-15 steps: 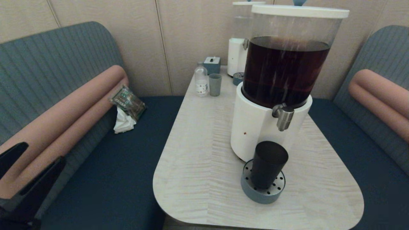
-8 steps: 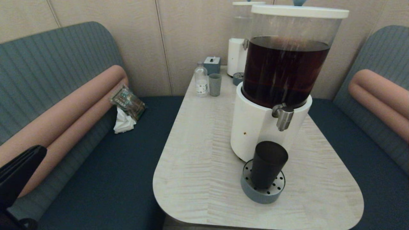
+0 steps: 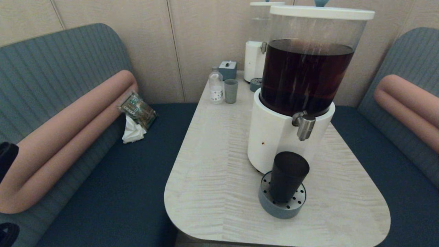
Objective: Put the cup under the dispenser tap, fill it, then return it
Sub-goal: Place it under the water dispenser
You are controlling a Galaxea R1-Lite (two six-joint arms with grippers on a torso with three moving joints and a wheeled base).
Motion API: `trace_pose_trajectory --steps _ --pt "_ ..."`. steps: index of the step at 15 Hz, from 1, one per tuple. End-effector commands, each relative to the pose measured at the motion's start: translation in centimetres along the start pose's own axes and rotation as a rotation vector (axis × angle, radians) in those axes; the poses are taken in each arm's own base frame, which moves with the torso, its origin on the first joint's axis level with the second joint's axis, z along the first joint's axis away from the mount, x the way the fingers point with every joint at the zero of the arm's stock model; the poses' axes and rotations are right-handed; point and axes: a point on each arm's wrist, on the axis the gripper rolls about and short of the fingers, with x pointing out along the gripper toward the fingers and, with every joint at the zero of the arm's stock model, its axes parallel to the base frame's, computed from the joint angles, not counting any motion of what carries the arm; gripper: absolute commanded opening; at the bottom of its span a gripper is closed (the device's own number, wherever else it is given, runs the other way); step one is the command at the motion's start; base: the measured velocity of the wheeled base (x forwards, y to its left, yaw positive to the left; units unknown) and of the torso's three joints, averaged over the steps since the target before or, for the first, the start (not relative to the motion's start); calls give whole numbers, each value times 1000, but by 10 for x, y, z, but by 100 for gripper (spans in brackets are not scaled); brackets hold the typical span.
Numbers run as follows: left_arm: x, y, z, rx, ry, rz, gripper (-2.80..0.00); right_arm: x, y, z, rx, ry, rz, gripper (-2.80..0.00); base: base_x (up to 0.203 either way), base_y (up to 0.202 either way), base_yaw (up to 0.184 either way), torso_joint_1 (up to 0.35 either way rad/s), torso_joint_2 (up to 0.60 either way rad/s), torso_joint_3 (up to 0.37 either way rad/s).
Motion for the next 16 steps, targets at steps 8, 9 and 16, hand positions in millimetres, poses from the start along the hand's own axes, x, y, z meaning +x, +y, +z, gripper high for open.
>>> trace_pose_trajectory --steps 8,9,16 --pt "49 1 -54 -284 339 -682 -280 0 0 0 0 3 0 -280 0 0 0 0 0 0" --pt "62 1 -61 -320 363 -734 -280 0 0 0 0 3 0 -280 0 0 0 0 0 0" --pt "153 -57 -119 -457 467 -985 -280 0 0 0 0 3 0 -280 0 0 0 0 0 0"
